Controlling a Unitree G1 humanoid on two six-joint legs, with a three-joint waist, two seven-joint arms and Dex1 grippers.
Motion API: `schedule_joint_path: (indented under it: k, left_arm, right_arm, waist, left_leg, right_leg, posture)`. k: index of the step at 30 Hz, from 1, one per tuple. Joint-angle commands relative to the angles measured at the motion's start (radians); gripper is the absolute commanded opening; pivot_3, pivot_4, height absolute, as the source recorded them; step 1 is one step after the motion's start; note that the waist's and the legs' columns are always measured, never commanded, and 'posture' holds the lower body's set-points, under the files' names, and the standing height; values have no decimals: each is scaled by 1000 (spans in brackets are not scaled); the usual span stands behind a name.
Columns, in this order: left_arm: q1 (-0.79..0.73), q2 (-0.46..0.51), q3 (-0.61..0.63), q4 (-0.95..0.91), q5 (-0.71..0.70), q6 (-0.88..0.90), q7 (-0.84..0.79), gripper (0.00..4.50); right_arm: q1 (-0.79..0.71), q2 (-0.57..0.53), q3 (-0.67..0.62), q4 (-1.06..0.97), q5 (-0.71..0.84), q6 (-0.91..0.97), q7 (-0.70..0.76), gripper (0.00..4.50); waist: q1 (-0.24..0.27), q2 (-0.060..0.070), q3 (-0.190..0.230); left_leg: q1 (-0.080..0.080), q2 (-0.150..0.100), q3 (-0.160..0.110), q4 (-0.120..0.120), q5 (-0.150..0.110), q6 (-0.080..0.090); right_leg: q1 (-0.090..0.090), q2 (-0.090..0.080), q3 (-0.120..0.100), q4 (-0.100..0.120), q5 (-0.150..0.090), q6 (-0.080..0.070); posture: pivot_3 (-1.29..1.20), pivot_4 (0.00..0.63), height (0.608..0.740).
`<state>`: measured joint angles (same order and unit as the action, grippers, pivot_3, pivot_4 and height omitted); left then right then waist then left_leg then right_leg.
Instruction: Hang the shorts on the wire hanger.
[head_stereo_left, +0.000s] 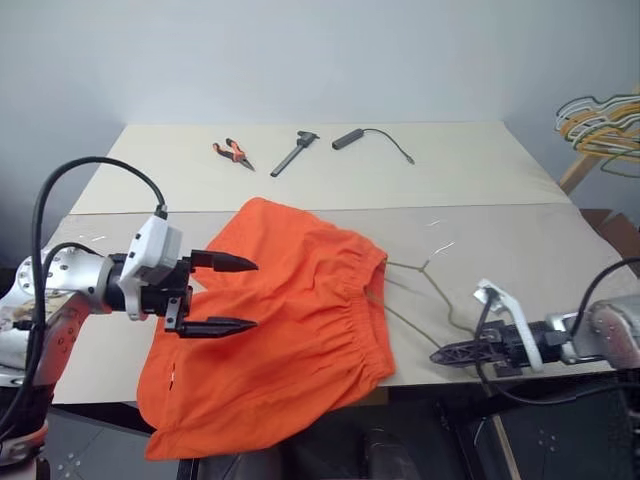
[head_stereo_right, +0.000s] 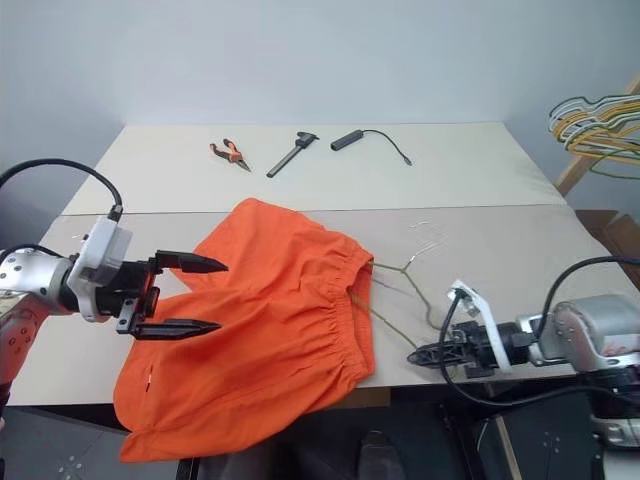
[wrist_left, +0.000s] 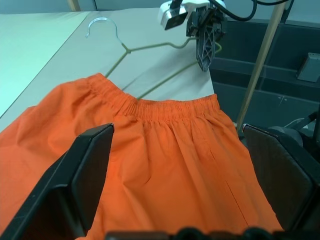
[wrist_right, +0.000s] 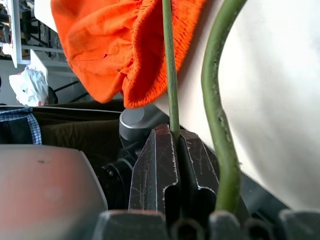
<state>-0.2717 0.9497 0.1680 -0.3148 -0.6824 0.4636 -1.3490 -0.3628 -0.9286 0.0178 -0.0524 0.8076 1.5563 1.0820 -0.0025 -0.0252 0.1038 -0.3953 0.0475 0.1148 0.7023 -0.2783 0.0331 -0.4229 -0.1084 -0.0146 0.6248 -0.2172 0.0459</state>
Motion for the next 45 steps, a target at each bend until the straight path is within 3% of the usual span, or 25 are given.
schedule_joint_path:
  k: [1, 7, 14, 23, 27, 35, 40, 45]
  left_arm:
    - [-12, 6, 7, -8, -4, -9, -5, 4483]
    - [-5, 13, 16, -19, -8, -5, -1, 4483]
    - [-7, 14, 18, -17, -7, -5, 3, 4483]
    - [-109, -11, -35, 60, 27, -36, -12, 4483]
    - [-300, -30, -75, 233, 108, -120, -32, 4483]
    - [-663, -70, -150, 623, 279, -357, -131, 4483]
    - [-821, -98, -178, 814, 352, -478, -198, 4483]
    - [-909, -102, -246, 939, 380, -537, -264, 4483]
  right_arm:
    - [-66, 45, -31, 79, -8, 14, -52, 0]
    - [-117, 91, -62, 136, -4, -3, -98, 0]
    - [-81, 47, -152, 86, 18, -13, -112, 0]
    - [-142, 65, -185, -146, -22, -100, -256, 0]
    - [-347, 26, 4, -185, -194, -293, -299, 0]
    - [-707, 55, 287, -69, -330, -434, -129, 0]
    - [-790, 64, 405, -88, -381, -483, -15, 0]
    - [-792, 94, 429, -85, -407, -496, 17, 0]
  waist:
    - [0, 0, 0]
    - [-1, 0, 0]
    - [3, 0, 0]
    - [-12, 0, 0]
    - [-33, 0, 0]
    - [-72, 1, -2]
    - [-95, 1, -3]
    - [-113, 2, -4]
  left_leg:
    - [0, 0, 0, 0, 0, 0]
    - [0, 0, 1, 0, 0, 0]
    - [-2, 0, 1, 0, 0, 0]
    - [-1, 0, 0, 0, 0, 0]
    - [-2, 0, 1, 1, 1, -1]
    - [-5, 0, 1, 2, 1, -1]
    - [-21, 0, 1, 6, 4, -7]
    - [-26, -1, 1, 10, 4, -5]
  right_leg:
    - [0, 0, 0, 0, 0, 0]
    - [0, 0, 0, 0, 0, 0]
    - [0, 0, -1, -1, 0, 0]
    - [0, 0, -1, 0, 0, 0]
    - [-2, 0, -1, 0, 1, 0]
    - [-3, 0, -2, 1, 1, 1]
    - [-15, 0, -3, 2, 3, 4]
    - [-18, -1, -4, 3, 4, 5]
  posture:
    - [1, 90, 740]
    - [14, 86, 740]
    - [-2, 82, 740]
    - [-56, 76, 740]
    - [-97, 65, 740]
    - [-122, 43, 740]
    - [-126, 36, 740]
    - [-120, 28, 740]
